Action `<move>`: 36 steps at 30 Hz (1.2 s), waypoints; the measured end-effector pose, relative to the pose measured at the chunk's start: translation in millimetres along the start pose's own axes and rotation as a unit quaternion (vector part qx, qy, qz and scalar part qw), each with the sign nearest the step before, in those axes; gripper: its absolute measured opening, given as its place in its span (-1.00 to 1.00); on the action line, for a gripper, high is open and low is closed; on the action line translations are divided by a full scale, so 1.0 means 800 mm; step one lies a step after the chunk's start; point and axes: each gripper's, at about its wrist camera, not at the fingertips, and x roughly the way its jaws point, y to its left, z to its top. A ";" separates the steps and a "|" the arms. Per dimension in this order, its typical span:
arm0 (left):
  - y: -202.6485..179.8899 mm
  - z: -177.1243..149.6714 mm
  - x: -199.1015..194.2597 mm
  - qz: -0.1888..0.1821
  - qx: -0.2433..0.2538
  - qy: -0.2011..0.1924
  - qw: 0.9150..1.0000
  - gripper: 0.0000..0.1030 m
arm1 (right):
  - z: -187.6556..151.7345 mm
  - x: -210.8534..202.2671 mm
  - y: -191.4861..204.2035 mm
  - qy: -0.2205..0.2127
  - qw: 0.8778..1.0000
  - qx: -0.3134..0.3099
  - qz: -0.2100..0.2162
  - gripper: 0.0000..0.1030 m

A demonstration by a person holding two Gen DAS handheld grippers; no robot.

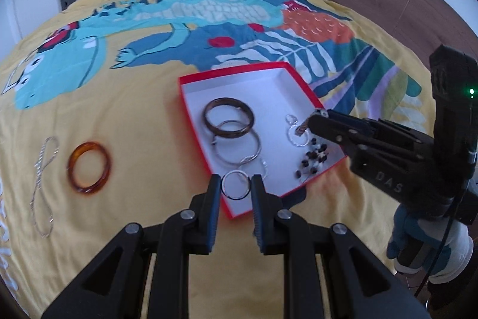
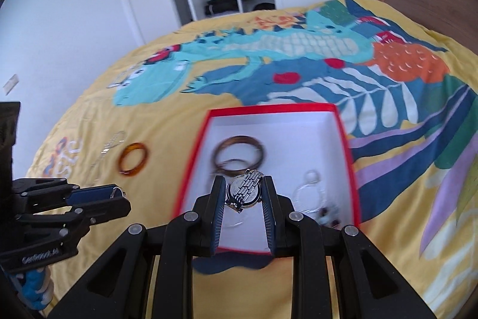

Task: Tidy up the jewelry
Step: 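Carry the ring and watch into the red box and open both tools, then withdraw both tools from the red box toward the necklace and amber bangle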

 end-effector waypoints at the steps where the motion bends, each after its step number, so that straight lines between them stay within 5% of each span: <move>1: -0.005 0.005 0.012 -0.001 0.001 0.005 1.000 -0.64 | 0.001 0.008 -0.007 0.003 1.000 0.002 -0.004 -0.53; 18: -0.023 -0.002 0.125 0.012 0.003 0.080 0.997 -0.63 | -0.031 0.086 -0.064 0.064 0.998 0.006 -0.024 -0.53; 36: -0.018 -0.007 0.112 0.024 -0.006 0.081 0.996 -0.57 | -0.038 0.070 -0.064 0.077 0.996 0.010 -0.034 -0.47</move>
